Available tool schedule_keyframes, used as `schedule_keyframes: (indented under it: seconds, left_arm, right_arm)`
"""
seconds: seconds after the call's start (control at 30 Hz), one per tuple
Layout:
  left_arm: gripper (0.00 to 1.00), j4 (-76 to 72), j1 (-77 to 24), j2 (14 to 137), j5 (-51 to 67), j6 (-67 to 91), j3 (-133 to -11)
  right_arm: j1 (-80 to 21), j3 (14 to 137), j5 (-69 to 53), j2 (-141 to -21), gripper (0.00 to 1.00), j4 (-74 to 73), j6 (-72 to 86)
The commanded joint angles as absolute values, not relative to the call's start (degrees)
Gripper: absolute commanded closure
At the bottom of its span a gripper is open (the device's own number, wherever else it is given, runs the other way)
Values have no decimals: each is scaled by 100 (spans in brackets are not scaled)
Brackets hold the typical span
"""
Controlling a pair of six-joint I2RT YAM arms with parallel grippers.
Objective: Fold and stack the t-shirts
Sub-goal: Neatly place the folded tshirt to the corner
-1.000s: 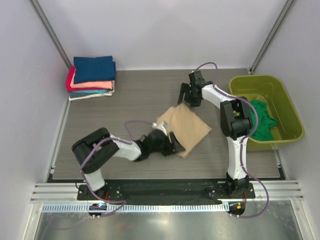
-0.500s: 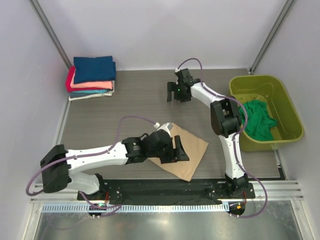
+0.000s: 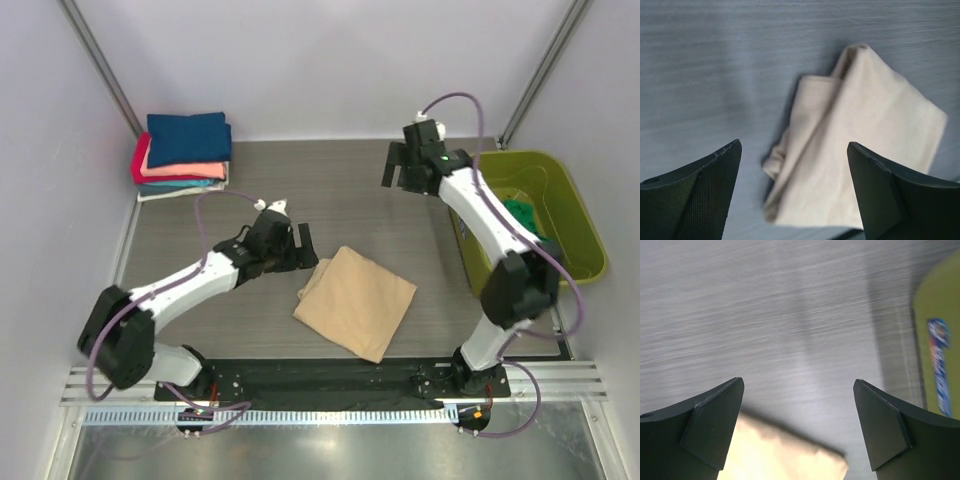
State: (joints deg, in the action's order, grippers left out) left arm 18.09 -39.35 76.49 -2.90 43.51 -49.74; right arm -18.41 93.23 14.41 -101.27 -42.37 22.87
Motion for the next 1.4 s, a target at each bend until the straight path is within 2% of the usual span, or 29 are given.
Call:
schedule_keyframes:
  seconds: [0.0,0.03,0.17,0.4,0.67,0.97,1.27,1.37]
  left_arm:
    - [13,722,-3675,8479,-35,3253,-5386]
    - [13,695,-3613,8986,182,3130,-5657]
    - [13,151,-3331,9771,1078,3252,-5827]
    - [13,-893,-3314,10423,1835,3690,-5504]
    - [14,-2012,-2708,10371,2609,4377,-4825]
    - [14,-1688,-2716,10722,2961,4078,-4861]
    - [16,-1924,-3550,11135,2883,4157,-4781]
    - [21,-1960,-3761,11390,2865,4201,-4869]
  right_arm:
    - [-1969,8756,1513,-8906,2,-4526,2557]
    - [-1969,8441,1433,-8703,2,-4526,2584]
    - [-1969,7849,1257,-7798,0,-4658,2593]
    - [-1969,7445,1415,-6909,0,-4974,2505]
    - [-1969,7278,1310,-6908,0,-4948,2496]
    - [-1969,7181,1292,-6847,0,-4896,2470]
    - [-1969,6996,1485,-6882,0,-4860,2452]
    - [-1969,6908,1441,-6891,0,-4825,2461]
